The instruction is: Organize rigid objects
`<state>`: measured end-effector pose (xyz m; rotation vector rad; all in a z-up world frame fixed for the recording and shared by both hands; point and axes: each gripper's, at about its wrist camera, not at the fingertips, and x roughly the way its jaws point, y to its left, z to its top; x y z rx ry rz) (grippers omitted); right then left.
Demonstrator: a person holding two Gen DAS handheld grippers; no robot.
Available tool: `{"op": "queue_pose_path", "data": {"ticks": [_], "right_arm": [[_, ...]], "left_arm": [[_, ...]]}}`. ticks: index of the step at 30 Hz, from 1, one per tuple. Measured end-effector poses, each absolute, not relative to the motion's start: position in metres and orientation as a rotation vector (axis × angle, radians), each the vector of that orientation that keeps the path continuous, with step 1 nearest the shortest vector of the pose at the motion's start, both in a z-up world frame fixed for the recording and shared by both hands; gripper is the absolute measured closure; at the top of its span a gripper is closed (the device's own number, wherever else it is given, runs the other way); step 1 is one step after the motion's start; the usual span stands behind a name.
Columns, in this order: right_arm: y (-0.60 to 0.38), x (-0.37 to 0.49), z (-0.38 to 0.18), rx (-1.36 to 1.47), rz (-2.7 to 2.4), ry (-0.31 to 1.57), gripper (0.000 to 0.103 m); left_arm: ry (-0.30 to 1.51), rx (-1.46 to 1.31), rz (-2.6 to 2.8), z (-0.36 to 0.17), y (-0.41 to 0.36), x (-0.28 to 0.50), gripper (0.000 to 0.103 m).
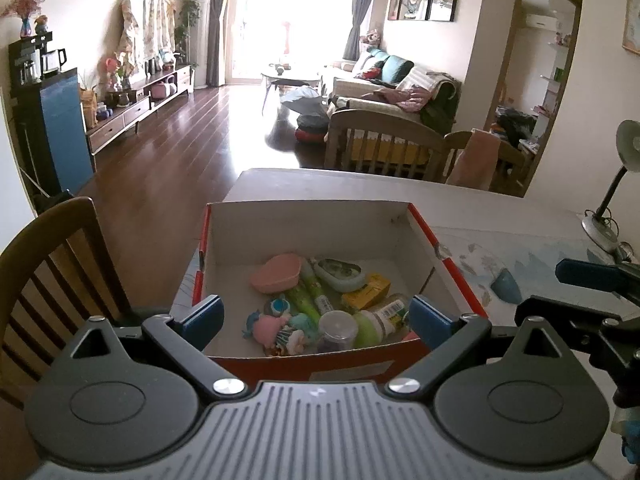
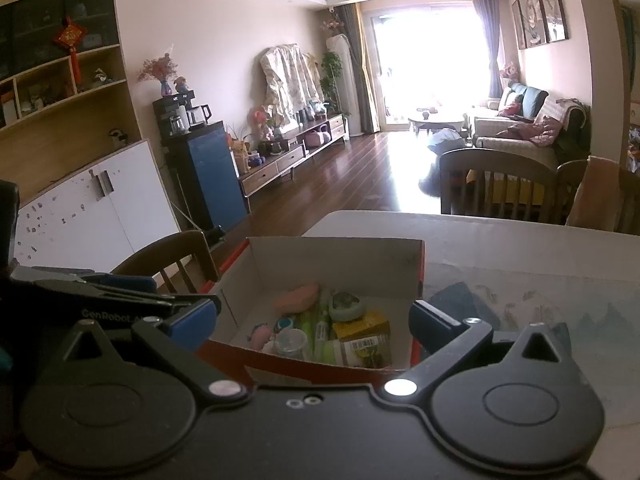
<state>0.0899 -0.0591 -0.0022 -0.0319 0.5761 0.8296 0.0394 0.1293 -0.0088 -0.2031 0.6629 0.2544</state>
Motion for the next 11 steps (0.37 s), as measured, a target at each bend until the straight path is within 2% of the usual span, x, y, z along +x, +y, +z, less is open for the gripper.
{"op": "queue_pose_path", "data": {"ticks": [11], "right_arm": [[-0.074,0.091,-0.009,-0.025,0.786,0.569,0.000]], "left_arm": [[0.667,-0.200,0.275,-0.011,0.121,0.042,0.004]]}}
